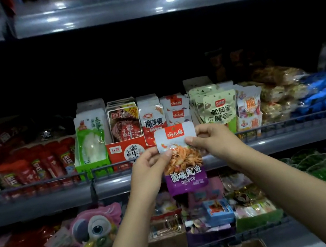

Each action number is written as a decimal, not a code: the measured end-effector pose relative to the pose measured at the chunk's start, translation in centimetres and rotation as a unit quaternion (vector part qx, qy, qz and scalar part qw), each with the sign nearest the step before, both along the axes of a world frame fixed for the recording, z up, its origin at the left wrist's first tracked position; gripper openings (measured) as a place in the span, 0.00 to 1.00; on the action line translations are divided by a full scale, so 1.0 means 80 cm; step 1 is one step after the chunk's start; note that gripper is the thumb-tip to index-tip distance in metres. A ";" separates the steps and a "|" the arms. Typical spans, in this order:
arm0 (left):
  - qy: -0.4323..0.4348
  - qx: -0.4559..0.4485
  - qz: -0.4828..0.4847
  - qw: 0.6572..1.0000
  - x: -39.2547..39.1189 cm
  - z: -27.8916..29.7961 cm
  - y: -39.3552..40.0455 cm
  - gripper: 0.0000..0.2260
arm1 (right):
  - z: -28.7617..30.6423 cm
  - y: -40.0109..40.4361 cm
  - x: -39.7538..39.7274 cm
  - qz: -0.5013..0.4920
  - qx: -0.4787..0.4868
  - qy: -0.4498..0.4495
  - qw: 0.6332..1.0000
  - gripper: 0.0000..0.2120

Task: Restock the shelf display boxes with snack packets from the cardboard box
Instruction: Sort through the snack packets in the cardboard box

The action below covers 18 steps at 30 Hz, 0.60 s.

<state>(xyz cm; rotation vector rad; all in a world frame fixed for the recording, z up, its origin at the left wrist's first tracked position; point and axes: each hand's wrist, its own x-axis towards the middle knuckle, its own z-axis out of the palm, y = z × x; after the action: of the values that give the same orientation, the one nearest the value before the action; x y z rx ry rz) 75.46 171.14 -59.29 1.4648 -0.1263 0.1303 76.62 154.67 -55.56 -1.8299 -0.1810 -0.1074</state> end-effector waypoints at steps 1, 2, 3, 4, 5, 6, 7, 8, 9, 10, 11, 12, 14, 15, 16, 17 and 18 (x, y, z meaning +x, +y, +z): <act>-0.003 0.006 0.002 1.000 0.006 0.000 0.003 0.03 | 0.003 0.003 0.008 -0.004 0.005 -0.010 1.000 0.06; -0.011 0.010 0.011 1.000 0.011 0.000 0.005 0.03 | 0.007 0.005 0.015 -0.009 0.001 -0.020 1.000 0.05; -0.023 0.014 0.023 0.999 0.016 0.000 0.007 0.04 | 0.010 0.007 0.022 -0.012 -0.011 -0.030 0.999 0.03; -0.035 0.018 0.035 0.999 0.021 0.001 0.007 0.04 | 0.015 0.009 0.027 -0.012 -0.025 -0.040 0.999 0.03; -0.046 0.022 0.047 0.998 0.025 0.003 0.007 0.03 | 0.020 0.009 0.032 -0.009 -0.038 -0.047 0.998 0.07; -0.054 0.026 0.055 0.997 0.029 0.006 0.006 0.03 | 0.026 0.009 0.036 -0.002 -0.049 -0.055 0.997 0.11; -0.060 0.030 0.061 0.996 0.032 0.010 0.004 0.03 | 0.032 0.008 0.039 0.003 -0.068 -0.070 0.995 0.16; -0.066 0.033 0.066 0.995 0.037 0.015 0.003 0.04 | 0.040 0.006 0.042 0.009 -0.095 -0.091 0.991 0.20; -0.072 0.038 0.070 0.994 0.042 0.021 0.000 0.05 | 0.050 0.004 0.045 0.015 -0.134 -0.117 0.984 0.23; -0.076 0.046 0.072 0.993 0.048 0.029 -0.003 0.05 | 0.061 0.002 0.049 0.018 -0.180 -0.141 0.973 0.23; -0.082 0.056 0.072 0.992 0.055 0.038 -0.006 0.05 | 0.073 -0.001 0.056 0.016 -0.223 -0.160 0.961 0.21; -0.089 0.068 0.070 0.991 0.063 0.048 -0.009 0.04 | 0.086 -0.004 0.064 0.007 -0.253 -0.174 0.952 0.19; -0.102 0.105 0.078 0.986 0.083 0.072 -0.016 0.05 | 0.113 -0.011 0.086 -0.020 -0.288 -0.197 0.937 0.15; -0.110 0.129 0.089 0.982 0.096 0.084 -0.020 0.06 | 0.125 -0.014 0.098 -0.031 -0.307 -0.202 0.929 0.15; -0.119 0.152 0.099 0.976 0.109 0.096 -0.023 0.06 | 0.136 -0.016 0.110 -0.038 -0.324 -0.203 0.923 0.15; -0.128 0.170 0.109 0.971 0.124 0.107 -0.027 0.06 | 0.146 -0.018 0.124 -0.039 -0.336 -0.201 0.919 0.14; -0.133 0.183 0.116 0.967 0.138 0.116 -0.032 0.06 | 0.153 -0.019 0.138 -0.041 -0.343 -0.194 0.918 0.13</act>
<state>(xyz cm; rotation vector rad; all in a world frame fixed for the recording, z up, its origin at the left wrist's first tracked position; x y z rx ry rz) 86.50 168.61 -49.98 1.8238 -0.2046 0.5189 87.68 153.14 -43.32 -2.5047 -0.4661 -0.5239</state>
